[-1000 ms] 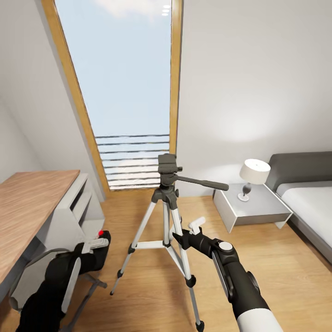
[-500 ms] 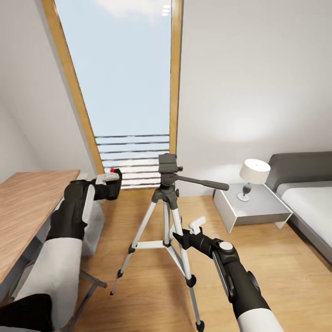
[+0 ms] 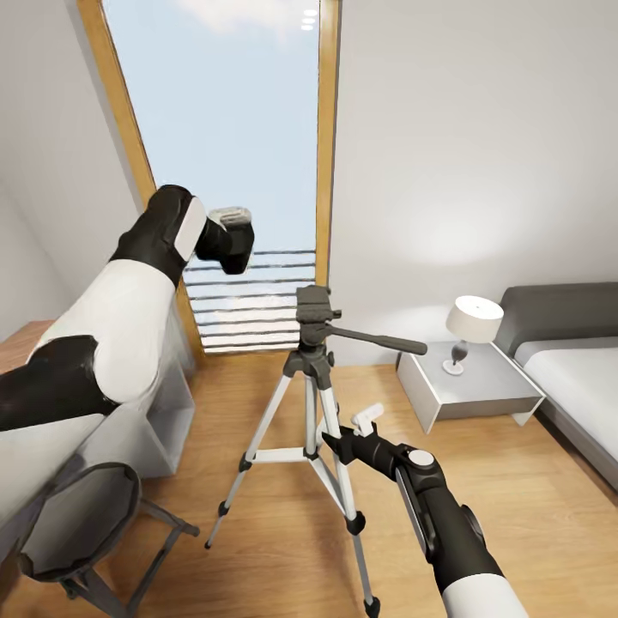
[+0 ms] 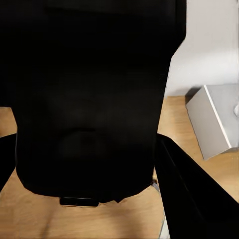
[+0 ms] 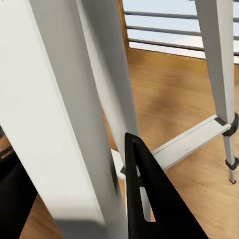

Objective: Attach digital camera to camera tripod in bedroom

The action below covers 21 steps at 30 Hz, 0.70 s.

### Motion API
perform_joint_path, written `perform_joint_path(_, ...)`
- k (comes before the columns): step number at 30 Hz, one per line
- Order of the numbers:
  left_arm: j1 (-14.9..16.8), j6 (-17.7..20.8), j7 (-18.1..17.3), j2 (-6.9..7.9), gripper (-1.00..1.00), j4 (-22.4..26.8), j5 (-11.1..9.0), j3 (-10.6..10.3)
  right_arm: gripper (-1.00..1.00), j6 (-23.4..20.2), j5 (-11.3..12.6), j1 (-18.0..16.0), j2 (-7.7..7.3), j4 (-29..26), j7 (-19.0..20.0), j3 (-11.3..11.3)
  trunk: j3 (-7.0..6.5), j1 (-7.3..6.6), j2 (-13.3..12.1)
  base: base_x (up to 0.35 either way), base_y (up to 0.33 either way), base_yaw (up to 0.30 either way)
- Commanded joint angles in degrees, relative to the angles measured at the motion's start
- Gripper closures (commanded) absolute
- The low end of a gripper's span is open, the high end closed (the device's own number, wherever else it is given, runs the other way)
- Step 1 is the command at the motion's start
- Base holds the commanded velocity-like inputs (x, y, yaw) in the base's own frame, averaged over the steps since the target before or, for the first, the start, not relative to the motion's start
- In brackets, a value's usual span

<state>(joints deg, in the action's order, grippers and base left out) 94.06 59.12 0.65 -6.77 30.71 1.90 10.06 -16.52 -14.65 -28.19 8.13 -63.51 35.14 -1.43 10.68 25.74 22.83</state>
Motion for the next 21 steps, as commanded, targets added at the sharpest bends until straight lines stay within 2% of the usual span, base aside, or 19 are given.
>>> perform_joint_path(1, 3.02, 0.34, 0.93, -0.27, 1.00, -1.75, 0.14, 0.47, 1.00, -0.36, -1.03, -0.02, 0.05, 0.11, 0.46, -0.16, 0.15, 0.05, 0.09, 0.000, 0.000, 0.000)
perform_joint_path(4, 5.63, 0.53, 1.75, -0.47, 1.00, -2.22, -0.23, 0.66, 1.00, -0.36, -1.01, -0.02, 0.05, 0.12, 0.46, -0.16, 0.15, 0.05, 0.09, 0.000, 0.000, 0.000)
perform_joint_path(7, 7.45, 0.72, 2.37, -1.19, 1.00, -0.19, -1.34, 0.91, 1.00, -0.36, -1.00, -0.02, 0.05, 0.07, 0.46, -0.16, 0.15, 0.05, 0.09, 0.000, 0.000, 0.000)
perform_joint_path(12, 8.10, 0.79, 2.48, -2.75, 1.00, 0.43, -3.42, 0.95, 1.00, -0.36, -1.04, -0.02, 0.05, 0.07, 0.46, -0.16, 0.15, 0.05, 0.09, 0.000, 0.000, 0.000)
perform_joint_path(16, 8.28, 0.70, 2.35, -3.23, 1.00, -2.27, -6.84, 0.93, 1.00, -0.36, -1.03, -0.02, 0.05, 0.05, 0.46, -0.16, 0.15, 0.05, 0.09, 0.000, 0.000, 0.000)
perform_joint_path(18, 8.32, 0.61, 2.35, -3.23, 1.00, -5.59, -10.65, 0.93, 1.00, -0.36, -1.04, -0.02, 0.05, 0.05, 0.46, -0.16, 0.15, 0.05, 0.09, 0.000, 0.000, 0.000)
perform_joint_path(20, 8.32, 0.59, 2.34, -3.23, 1.00, -6.50, -12.22, 0.92, 1.00, -0.36, -1.04, -0.02, 0.05, 0.05, 0.46, -0.16, 0.15, 0.05, 0.09, 0.000, 0.000, 0.000)
perform_joint_path(21, 8.33, 0.56, 2.36, -3.23, 1.00, -7.08, -13.66, 0.92, 1.00, -0.36, -1.05, -0.02, 0.05, 0.05, 0.48, -0.16, 0.15, 0.05, 0.09, 0.000, 0.000, 0.000)
